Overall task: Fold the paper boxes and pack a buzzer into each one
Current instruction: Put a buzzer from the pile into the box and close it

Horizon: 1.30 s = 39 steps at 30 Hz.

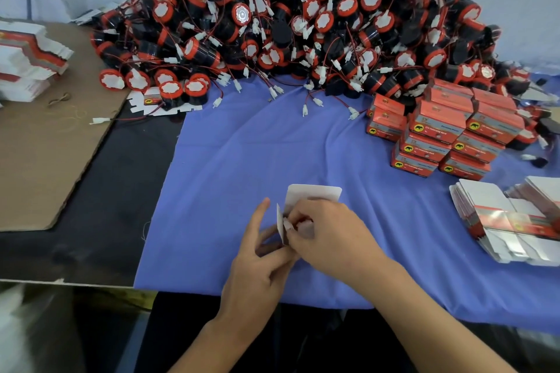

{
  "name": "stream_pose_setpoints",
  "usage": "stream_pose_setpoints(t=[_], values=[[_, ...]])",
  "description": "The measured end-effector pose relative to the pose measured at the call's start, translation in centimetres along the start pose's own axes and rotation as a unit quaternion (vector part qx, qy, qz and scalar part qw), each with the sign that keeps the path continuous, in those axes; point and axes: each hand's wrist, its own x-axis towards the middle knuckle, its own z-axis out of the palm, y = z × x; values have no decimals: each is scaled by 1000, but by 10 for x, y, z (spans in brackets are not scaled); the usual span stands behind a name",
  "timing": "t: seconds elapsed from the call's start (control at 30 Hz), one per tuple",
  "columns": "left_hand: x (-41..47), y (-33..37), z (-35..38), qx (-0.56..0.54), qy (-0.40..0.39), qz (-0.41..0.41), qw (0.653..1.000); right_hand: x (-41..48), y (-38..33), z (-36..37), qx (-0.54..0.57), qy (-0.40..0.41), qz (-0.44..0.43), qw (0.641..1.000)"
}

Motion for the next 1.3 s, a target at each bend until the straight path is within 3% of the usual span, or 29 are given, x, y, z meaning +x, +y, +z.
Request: stream_pose_setpoints(t=[0.07,0.23,0.43,0.6,0.77,0.87,0.97,1.03,1.13,1.2,1.3], values=[[0,4,-1,9,8,28,1000,1,-2,-2,-25,-3,-5,1000],[3,5,-1,-60,25,-1,998,-1,-6,-1,-42,7,-43,998],[3,6,-3,11,42,41,998,-5,-2,3,-119,-24,-77,990],[1,4,-3,-8,42,35,998,4,-8,3,-40,-11,3,999],[1,2,0,-26,41,66,997,3,-10,9,-77,43,9,996],[0,-3,1,-10,50,57,997,-8,1,8,74,87,-32,993],[-1,-5,3,33,61,49,996,-25,16,6,222,328,-75,915],[-1,0,5,46,79,-12,996,-33,35,12,336,389,16,858],[-1,5,5,70,87,-31,993,-32,55,25,545,243,148,789],[1,9,4,129,61,11,990,-30,62,30,558,179,156,795],[3,12,6,190,46,61,979,-26,64,32,567,144,130,801]])
